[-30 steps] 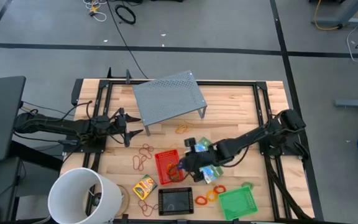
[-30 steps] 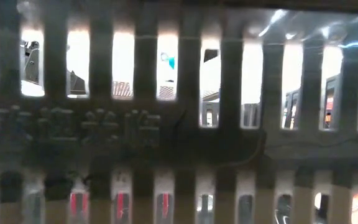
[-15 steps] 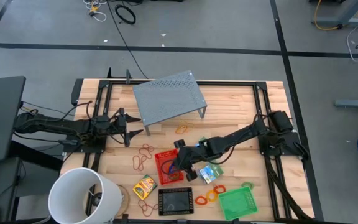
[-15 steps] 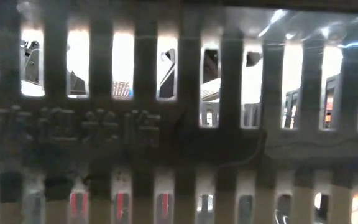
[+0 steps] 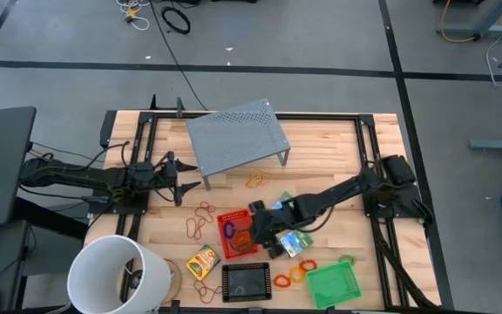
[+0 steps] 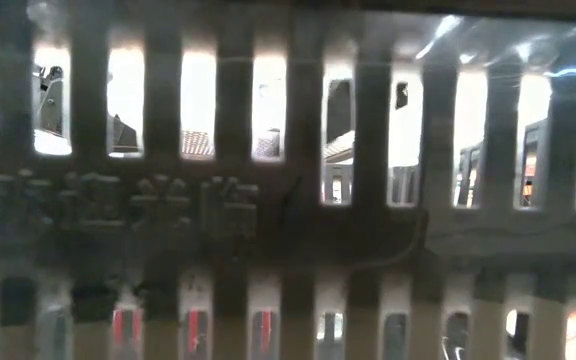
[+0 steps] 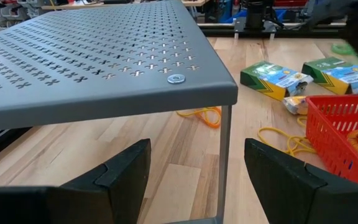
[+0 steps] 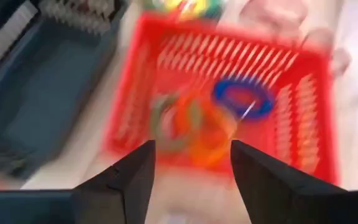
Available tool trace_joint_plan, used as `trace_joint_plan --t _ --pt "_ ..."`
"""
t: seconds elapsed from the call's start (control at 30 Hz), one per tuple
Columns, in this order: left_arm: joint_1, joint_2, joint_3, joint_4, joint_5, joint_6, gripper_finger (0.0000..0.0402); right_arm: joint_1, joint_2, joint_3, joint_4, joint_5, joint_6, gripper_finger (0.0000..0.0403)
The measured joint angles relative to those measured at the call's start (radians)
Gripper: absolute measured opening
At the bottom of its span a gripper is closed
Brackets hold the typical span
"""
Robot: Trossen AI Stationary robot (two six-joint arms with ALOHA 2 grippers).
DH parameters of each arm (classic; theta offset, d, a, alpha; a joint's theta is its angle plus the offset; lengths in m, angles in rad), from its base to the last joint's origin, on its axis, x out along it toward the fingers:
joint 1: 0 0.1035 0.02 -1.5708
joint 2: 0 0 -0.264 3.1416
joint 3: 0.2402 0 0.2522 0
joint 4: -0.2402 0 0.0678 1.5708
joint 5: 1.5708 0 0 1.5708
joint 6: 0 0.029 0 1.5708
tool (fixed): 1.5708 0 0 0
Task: Pick & Place Office Desk Supplies
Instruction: Put the left orange spring keychain into the red bin
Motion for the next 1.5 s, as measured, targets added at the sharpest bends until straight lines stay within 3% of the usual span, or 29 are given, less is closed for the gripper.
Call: trace_joint_plan --t 0.23,0.6,1.5 --pt "0.0 0.0 0.0 -0.005 0.0 -0.001 0.0262 0.091 -0.08 0.012 -0.167 0.0 0.22 0.0206" --pt "0.0 0.0 0.0 0.0 0.0 -0.003 0.0262 0.204 -0.074 0.012 -0.219 -0.036 0.484 0.0199" --pt "0.0 0.0 0.0 -0.009 0.002 -0.054 0.0262 0.265 0.146 0.014 -0.115 -0.083 0.484 0.0199"
